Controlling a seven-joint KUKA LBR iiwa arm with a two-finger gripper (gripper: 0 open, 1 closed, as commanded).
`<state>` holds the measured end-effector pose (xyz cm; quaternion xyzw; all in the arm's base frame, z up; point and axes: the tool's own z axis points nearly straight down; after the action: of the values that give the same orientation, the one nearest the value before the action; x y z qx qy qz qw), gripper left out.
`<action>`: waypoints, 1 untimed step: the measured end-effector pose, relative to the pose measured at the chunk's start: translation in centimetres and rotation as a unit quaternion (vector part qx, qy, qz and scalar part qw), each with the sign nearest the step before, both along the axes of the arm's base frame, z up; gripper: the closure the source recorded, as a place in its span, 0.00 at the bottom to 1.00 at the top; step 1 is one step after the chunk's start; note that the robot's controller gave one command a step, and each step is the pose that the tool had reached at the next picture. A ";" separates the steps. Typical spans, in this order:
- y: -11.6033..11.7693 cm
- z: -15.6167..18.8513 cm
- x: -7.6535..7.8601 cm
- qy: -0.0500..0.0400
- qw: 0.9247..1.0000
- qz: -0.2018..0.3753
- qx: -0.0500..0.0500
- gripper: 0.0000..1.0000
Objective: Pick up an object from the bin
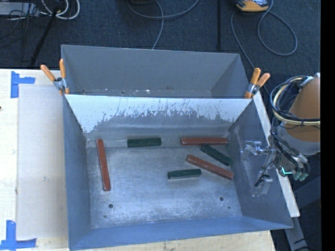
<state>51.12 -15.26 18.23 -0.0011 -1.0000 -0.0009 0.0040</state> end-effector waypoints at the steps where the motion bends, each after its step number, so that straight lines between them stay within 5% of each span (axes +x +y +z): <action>1: 1.1 -10.6 3.9 -0.002 0.996 -0.094 0.000 0.00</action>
Offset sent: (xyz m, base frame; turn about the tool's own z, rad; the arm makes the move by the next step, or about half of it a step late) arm 0.0395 0.0098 -0.1027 0.1890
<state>55.03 -14.16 7.60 -0.0953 -0.9954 -0.0012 0.0021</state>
